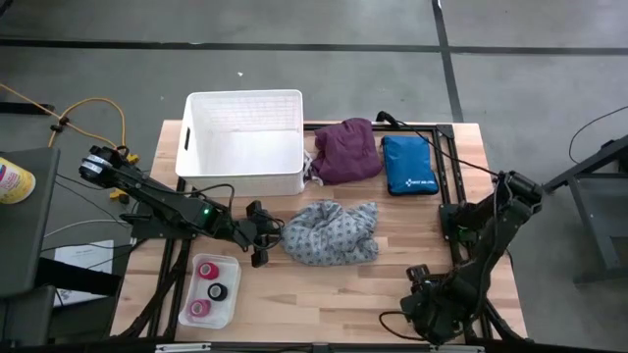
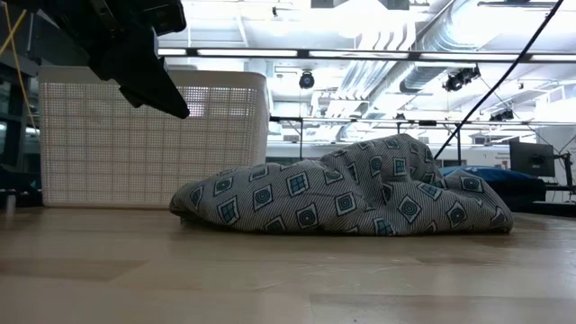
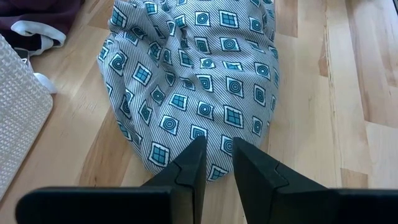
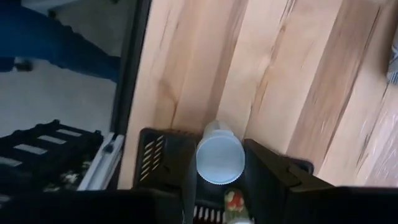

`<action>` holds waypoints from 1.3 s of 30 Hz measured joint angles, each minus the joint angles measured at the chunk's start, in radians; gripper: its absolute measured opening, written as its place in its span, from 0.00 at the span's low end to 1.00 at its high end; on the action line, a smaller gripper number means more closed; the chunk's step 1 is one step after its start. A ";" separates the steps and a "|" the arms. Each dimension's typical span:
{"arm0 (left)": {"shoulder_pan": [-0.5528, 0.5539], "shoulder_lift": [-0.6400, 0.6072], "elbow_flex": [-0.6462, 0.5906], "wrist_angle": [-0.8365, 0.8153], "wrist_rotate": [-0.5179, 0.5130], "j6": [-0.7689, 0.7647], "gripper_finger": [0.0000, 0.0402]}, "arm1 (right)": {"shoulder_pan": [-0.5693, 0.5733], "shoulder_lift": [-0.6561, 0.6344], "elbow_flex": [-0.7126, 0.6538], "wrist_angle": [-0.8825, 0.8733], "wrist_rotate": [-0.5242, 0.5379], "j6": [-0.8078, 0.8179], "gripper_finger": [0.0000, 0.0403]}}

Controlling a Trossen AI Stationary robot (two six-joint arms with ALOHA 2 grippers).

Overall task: Pick & place medical supplies in basket/bin
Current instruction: Put the blue pill bottle into the black bin

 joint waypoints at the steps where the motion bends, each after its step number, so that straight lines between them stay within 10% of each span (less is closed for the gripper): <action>1: 0.000 0.000 0.000 0.000 0.000 0.000 0.18 | 0.004 -0.011 0.000 -0.005 0.002 0.015 0.25; 26: 0.000 0.000 0.000 0.000 0.000 0.000 0.18 | 0.154 -0.071 -0.001 -0.118 0.137 0.253 0.25; 39: 0.000 0.000 0.000 0.000 0.000 0.000 0.18 | 0.156 -0.071 -0.226 0.144 0.097 0.297 0.25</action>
